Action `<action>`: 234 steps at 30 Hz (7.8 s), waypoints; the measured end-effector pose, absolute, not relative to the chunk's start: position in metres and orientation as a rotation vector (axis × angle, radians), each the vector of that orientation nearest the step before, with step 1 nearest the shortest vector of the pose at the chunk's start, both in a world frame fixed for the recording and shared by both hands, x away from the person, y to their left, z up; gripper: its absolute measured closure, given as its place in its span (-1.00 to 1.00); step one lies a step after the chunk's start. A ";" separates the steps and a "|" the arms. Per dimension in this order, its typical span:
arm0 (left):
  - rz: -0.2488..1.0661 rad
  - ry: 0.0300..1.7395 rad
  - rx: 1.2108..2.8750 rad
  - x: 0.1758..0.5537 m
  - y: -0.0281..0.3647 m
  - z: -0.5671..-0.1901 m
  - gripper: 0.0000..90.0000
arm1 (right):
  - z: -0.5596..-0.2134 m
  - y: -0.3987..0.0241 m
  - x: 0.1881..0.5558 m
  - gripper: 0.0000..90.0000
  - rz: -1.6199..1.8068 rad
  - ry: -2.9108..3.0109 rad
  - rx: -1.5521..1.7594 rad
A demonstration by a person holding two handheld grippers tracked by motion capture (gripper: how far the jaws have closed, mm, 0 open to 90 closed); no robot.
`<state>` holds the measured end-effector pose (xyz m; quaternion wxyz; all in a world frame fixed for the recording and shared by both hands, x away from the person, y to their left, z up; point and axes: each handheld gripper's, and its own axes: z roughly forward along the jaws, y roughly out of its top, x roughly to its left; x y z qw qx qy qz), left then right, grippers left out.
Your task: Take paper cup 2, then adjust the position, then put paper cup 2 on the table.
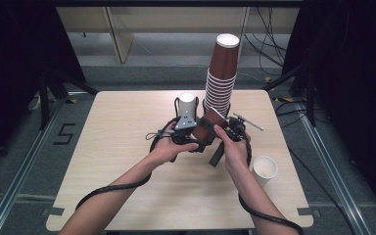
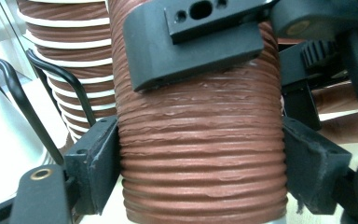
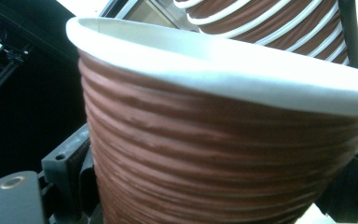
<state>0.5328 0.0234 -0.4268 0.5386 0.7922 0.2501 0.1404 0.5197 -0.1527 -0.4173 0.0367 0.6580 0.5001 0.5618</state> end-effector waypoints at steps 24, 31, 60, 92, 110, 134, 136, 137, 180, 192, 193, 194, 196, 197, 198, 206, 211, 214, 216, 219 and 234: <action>0.396 0.570 1.947 0.515 0.051 -0.421 -0.91 | -0.409 -0.154 0.510 -0.67 1.520 1.613 1.664; 0.414 0.604 1.933 0.509 0.071 -0.419 -0.91 | -0.407 -0.153 0.500 -0.67 1.446 1.641 1.529; 0.420 0.671 1.890 0.495 0.099 -0.431 -0.90 | -0.415 -0.150 0.476 -0.67 1.313 1.711 1.269; 0.490 0.767 1.850 0.466 0.141 -0.460 -0.88 | -0.451 -0.153 0.435 -0.68 1.207 1.754 1.135; 0.498 0.813 1.836 0.465 0.148 -0.469 -0.88 | -0.471 -0.168 0.408 -0.68 1.116 1.729 1.203; 0.484 0.791 1.842 0.464 0.143 -0.472 -0.88 | -0.484 -0.174 0.402 -0.69 1.050 1.708 1.249; 0.483 0.794 1.841 0.465 0.143 -0.472 -0.88 | -0.486 -0.172 0.403 -0.69 1.056 1.703 1.264; 0.483 0.794 1.842 0.465 0.143 -0.472 -0.88 | -0.485 -0.173 0.403 -0.69 1.039 1.709 1.264; 0.488 0.784 1.849 0.461 0.143 -0.477 -0.88 | -0.494 -0.169 0.406 -0.92 0.950 1.700 1.260; 0.491 0.784 1.853 0.461 0.143 -0.478 -0.88 | -0.489 -0.167 0.395 -0.99 0.978 1.722 1.309; 0.490 0.786 1.852 0.461 0.143 -0.478 -0.88 | -0.489 -0.167 0.394 -0.99 0.983 1.720 1.320; 0.490 0.786 1.851 0.461 0.144 -0.478 -0.88 | -0.489 -0.166 0.392 -0.99 0.985 1.717 1.330; 0.489 0.791 1.840 0.461 0.143 -0.478 -0.88 | -0.489 -0.166 0.389 -0.98 0.992 1.721 1.336; 0.487 0.791 1.844 0.461 0.143 -0.478 -0.88 | -0.489 -0.166 0.388 -0.98 0.986 1.713 1.340; 0.490 0.790 1.848 0.461 0.144 -0.478 -0.88 | -0.488 -0.166 0.387 -0.97 0.992 1.727 1.330; 0.493 0.786 1.851 0.461 0.144 -0.478 -0.88 | -0.489 -0.167 0.379 -0.95 0.972 1.730 1.334; 0.495 0.787 1.852 0.461 0.144 -0.478 -0.88 | -0.490 -0.169 0.372 -0.93 0.970 1.737 1.333; 0.494 0.786 1.853 0.461 0.144 -0.478 -0.88 | -0.490 -0.171 0.369 -0.91 0.971 1.739 1.336; 0.494 0.786 1.852 0.461 0.144 -0.478 -0.88 | -0.490 -0.173 0.367 -0.89 0.971 1.753 1.327; 0.499 0.792 1.858 0.460 0.144 -0.478 -0.88 | -0.489 -0.175 0.363 -0.85 0.976 1.754 1.350; 0.497 0.790 1.856 0.461 0.143 -0.481 -0.88 | -0.488 -0.188 0.348 -0.71 0.981 1.781 1.371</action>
